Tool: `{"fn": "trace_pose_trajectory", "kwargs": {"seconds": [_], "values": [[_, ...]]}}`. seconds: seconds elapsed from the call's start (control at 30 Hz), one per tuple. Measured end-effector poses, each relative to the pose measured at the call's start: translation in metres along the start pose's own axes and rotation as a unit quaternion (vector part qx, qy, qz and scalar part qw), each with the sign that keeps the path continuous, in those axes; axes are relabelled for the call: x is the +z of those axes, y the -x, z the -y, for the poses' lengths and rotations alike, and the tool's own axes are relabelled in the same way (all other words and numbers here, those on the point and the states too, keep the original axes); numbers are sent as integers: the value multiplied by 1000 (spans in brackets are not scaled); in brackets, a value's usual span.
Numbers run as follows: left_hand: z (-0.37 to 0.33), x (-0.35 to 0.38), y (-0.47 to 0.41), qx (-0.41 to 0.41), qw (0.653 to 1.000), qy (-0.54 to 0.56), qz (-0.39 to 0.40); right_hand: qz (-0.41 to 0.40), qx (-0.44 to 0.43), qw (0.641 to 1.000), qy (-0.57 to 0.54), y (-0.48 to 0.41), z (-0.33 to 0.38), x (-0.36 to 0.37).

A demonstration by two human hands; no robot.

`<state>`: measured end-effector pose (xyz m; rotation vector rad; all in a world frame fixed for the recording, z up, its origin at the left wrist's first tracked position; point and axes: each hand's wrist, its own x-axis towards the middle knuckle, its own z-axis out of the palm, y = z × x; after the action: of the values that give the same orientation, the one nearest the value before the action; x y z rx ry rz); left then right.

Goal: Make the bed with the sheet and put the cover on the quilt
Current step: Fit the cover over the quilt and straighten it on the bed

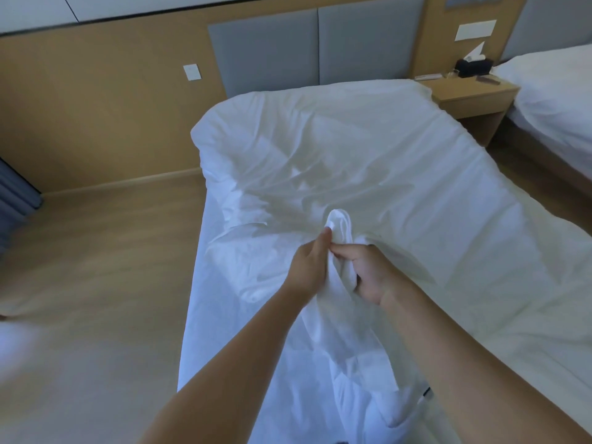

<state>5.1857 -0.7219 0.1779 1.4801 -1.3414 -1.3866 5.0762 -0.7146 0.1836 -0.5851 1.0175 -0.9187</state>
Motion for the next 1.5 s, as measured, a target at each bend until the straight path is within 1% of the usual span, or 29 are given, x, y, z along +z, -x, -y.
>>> {"fn": "trace_pose_trajectory", "kwargs": {"seconds": [0.1,0.17,0.27,0.33,0.47,0.57,0.6,0.67,0.7,0.77,0.8,0.83,0.9,0.93,0.97,1.0,1.03,1.07,1.1,1.17,1.2,1.27,1.3,1.37,1.4,1.5], "values": [[-8,-6,-13,67,992,-40,-97,44,4,999,-9,4,2,1],[-21,-9,-22,110,983,-94,-117,58,21,998,32,9,2,1],[-43,-1,-33,166,969,-145,-111,86,74,985,132,16,0,2],[-54,4,-40,169,969,-147,-102,92,87,978,168,21,3,-1],[-61,12,-52,158,967,-181,-84,77,67,976,190,31,-5,-10],[-53,18,-52,172,957,-228,-56,61,38,974,215,39,-22,-11],[-48,20,-50,170,956,-235,-52,54,26,977,204,43,-24,-11],[-37,20,-49,163,958,-224,-68,38,13,988,151,47,-26,-12],[-34,19,-48,152,963,-206,-80,33,13,991,131,48,-27,-12],[-28,14,-46,129,971,-168,-107,19,12,992,127,45,-26,-13],[-25,11,-46,118,977,-130,-117,5,3,993,114,42,-25,-13],[-23,7,-44,108,983,-87,-120,-11,-13,997,76,37,-24,-12],[-12,2,-40,68,994,-32,-83,-28,-39,999,-23,28,-19,-9],[-6,1,-35,48,998,-32,-38,-25,-49,996,-63,24,-17,-7],[3,0,-30,23,999,-45,14,-17,-59,994,-91,19,-16,-7],[10,1,-25,2,998,-37,49,-3,-59,993,-106,17,-15,-7],[13,1,-21,-14,998,-18,57,5,-59,993,-107,14,-16,-9],[14,1,-22,-8,1000,-3,29,18,-52,992,-111,15,-16,-9],[12,-1,-26,11,999,-23,-24,34,-48,992,-111,16,-17,-11],[1,-4,-36,57,985,-99,-125,48,-33,993,-106,21,-25,-13],[-6,-5,-40,81,978,-122,-149,52,-24,993,-100,25,-31,-11],[-18,-2,-43,125,968,-176,-130,63,-2,996,-62,34,-43,-5],[-19,0,-45,141,960,-212,-119,71,3,997,-16,38,-48,-3],[-17,4,-47,152,951,-244,-111,69,17,994,85,45,-46,-1],[-15,5,-49,152,950,-245,-116,56,25,992,110,48,-42,-1],[-11,4,-50,156,950,-243,-122,39,46,993,97,48,-39,-9]]}}
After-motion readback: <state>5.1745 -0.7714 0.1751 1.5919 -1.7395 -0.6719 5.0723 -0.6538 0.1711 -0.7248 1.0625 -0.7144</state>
